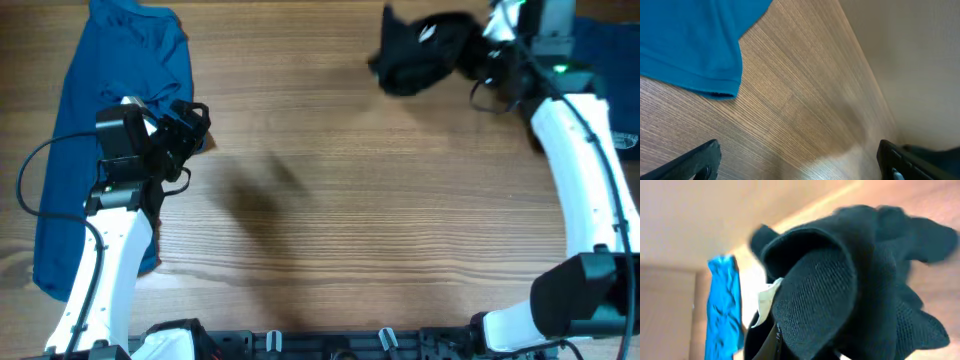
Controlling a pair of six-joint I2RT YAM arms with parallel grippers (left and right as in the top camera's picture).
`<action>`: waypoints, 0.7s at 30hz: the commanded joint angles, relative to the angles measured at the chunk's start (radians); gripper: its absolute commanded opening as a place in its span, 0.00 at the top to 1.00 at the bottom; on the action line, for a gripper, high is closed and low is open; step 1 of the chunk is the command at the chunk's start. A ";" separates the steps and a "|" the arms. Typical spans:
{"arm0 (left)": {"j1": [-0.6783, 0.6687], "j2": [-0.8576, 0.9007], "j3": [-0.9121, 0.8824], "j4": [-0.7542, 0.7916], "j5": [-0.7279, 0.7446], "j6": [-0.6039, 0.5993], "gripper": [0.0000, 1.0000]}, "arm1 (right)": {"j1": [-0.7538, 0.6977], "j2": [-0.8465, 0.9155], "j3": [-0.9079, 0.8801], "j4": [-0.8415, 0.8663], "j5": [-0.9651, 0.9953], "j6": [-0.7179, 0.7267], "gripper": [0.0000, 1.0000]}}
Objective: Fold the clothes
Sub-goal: 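Place the black bundle on the top-right clothes stack and release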
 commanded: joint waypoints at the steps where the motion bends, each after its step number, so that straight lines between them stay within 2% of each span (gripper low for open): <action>1: 0.003 -0.007 0.006 0.002 -0.013 0.020 0.00 | -0.096 -0.032 0.095 0.029 0.006 -0.031 0.96; 7: 0.004 -0.007 0.006 0.002 -0.021 0.020 0.00 | -0.314 -0.032 0.109 0.167 -0.073 -0.020 0.95; 12: 0.004 -0.007 0.006 0.002 -0.048 0.020 0.00 | -0.436 -0.030 0.109 0.252 -0.060 -0.019 0.96; 16: 0.003 -0.007 0.006 0.003 -0.048 0.020 0.00 | -0.502 -0.013 0.109 0.311 0.027 -0.019 0.96; 21: 0.003 -0.007 0.006 0.003 -0.048 0.020 0.00 | -0.536 0.071 0.109 0.458 0.019 0.041 0.95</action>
